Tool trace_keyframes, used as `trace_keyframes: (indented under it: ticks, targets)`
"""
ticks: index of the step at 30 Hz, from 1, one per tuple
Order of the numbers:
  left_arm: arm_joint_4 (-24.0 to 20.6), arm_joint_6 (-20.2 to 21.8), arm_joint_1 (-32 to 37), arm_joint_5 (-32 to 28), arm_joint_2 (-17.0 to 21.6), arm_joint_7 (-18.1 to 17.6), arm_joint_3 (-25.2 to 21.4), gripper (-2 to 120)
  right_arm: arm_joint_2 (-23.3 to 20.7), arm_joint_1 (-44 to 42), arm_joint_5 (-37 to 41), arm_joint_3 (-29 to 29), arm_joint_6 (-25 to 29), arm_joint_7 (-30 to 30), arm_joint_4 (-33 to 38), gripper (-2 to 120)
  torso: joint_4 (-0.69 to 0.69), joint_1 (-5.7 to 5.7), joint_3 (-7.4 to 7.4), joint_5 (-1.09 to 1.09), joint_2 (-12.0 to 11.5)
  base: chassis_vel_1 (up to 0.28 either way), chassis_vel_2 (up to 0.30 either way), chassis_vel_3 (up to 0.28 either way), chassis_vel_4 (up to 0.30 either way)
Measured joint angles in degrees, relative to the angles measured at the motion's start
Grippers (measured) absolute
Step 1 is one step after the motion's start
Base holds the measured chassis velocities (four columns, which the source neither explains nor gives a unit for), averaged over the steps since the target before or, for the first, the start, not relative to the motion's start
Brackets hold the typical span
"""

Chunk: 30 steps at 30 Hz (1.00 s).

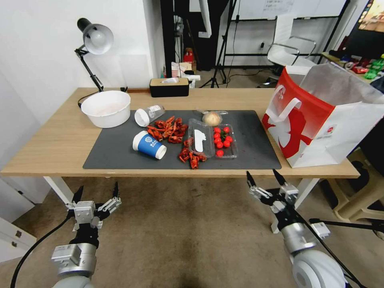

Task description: Pick up the trash from the table and place it into the takeout bag.

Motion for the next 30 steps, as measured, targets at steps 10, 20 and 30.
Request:
trace_keyframes:
  ticks: [10, 20, 30]
  targets:
    - [-0.8, 0.3, 0.1, 0.4, -0.3, 0.0, 0.1, 100, -4.5, 22.3, 3.4, -13.7, -7.6, 5.3, -5.9, 100, -0.01, 0.00, 0.01, 0.03, 0.0, 0.000, 0.000, 0.000, 0.000]
    - [-0.7, 0.4, 0.3, 0.9, -0.8, 0.2, -0.2, 100, -2.3, 39.6, 9.5, -24.7, -19.1, 16.7, -12.4, 100, 0.00, 0.00, 0.01, 0.02, 0.0, 0.000, 0.000, 0.000, 0.000]
    - [-0.7, 1.2, 0.3, 1.5, -1.3, 0.4, -0.2, 100, 1.6, 54.3, 17.8, -31.6, -26.9, 26.6, -20.7, 100, 0.00, 0.01, 0.01, -0.01, 0.0, 0.000, 0.000, 0.000, 0.000]
